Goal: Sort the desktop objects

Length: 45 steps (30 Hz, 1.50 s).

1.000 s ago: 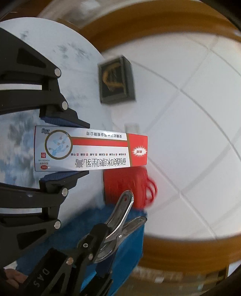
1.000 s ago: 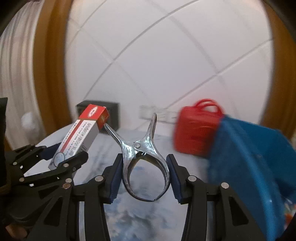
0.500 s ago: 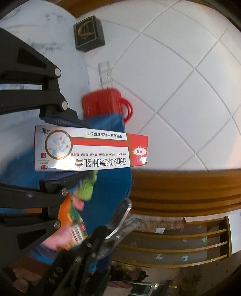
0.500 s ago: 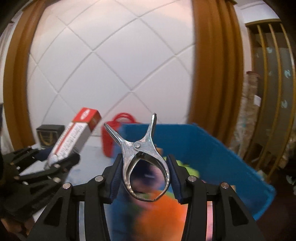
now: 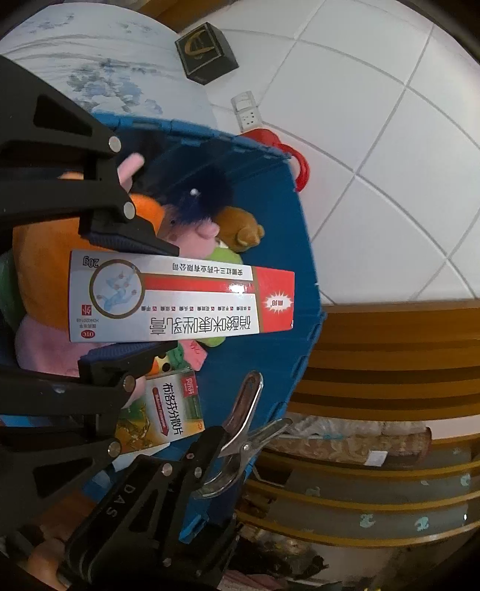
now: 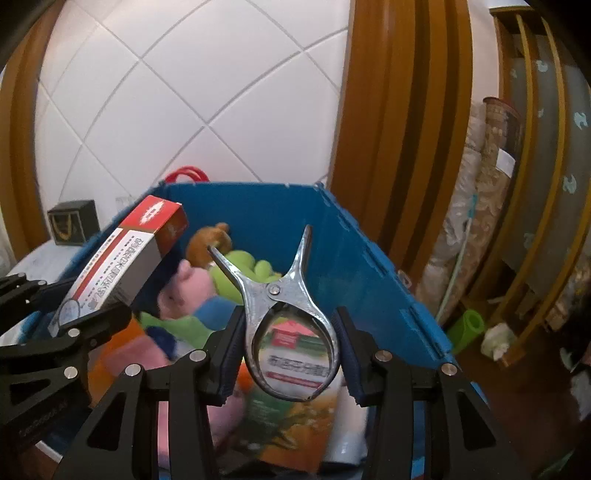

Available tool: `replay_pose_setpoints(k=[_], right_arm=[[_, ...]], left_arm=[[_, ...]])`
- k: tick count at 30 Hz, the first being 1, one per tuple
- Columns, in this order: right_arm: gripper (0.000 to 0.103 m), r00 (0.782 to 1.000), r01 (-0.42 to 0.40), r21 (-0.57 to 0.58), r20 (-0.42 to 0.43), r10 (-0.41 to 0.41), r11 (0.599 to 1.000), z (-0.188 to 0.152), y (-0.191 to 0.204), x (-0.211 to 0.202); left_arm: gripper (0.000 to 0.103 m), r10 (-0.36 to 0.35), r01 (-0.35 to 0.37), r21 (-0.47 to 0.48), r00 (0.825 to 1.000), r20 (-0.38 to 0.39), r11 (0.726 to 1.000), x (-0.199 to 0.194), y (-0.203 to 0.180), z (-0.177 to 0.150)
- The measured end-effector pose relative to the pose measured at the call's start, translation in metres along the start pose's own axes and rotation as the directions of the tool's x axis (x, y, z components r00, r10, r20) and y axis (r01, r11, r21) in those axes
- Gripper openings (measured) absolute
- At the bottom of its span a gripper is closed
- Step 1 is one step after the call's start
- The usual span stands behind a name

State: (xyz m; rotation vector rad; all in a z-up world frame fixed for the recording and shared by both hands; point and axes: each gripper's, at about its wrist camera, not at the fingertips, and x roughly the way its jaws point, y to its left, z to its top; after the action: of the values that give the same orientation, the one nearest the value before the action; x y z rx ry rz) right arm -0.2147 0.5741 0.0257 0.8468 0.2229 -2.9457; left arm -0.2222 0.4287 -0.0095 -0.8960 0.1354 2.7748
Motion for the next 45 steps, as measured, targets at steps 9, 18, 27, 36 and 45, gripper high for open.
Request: replay_pose_setpoints(k=[9, 18, 27, 36, 45], right_arm=[[0.070, 0.998, -0.021, 0.023, -0.062, 0.022, 1.000, -0.008, -0.018, 0.022], [0.103, 0.998, -0.018, -0.006, -0.060, 0.018, 1.000, -0.008, -0.022, -0.003], [0.103, 0.996, -0.071, 0.041, -0.059, 0.073, 0.997, -0.010, -0.011, -0.067], [0.103, 0.999, -0.034, 0.062, -0.010, 0.035, 0.997, -0.011, 0.023, -0.139], [0.103, 1.000, 0.020, 0.067, -0.025, -0.019, 0.998, -0.023, 0.036, -0.167]], left_arm=[[0.087, 0.054, -0.055, -0.052, 0.998, -0.021, 0.997, 0.002, 0.004, -0.007], [0.091, 0.145, -0.143, -0.066, 0.989, 0.028, 0.988, -0.034, 0.009, -0.009], [0.091, 0.149, -0.144, -0.073, 0.986, 0.075, 0.987, -0.100, 0.026, -0.021], [0.091, 0.115, -0.106, -0.105, 0.990, 0.082, 0.989, -0.153, 0.056, -0.043], [0.091, 0.073, -0.064, -0.092, 0.993, 0.092, 0.994, -0.177, 0.056, -0.056]])
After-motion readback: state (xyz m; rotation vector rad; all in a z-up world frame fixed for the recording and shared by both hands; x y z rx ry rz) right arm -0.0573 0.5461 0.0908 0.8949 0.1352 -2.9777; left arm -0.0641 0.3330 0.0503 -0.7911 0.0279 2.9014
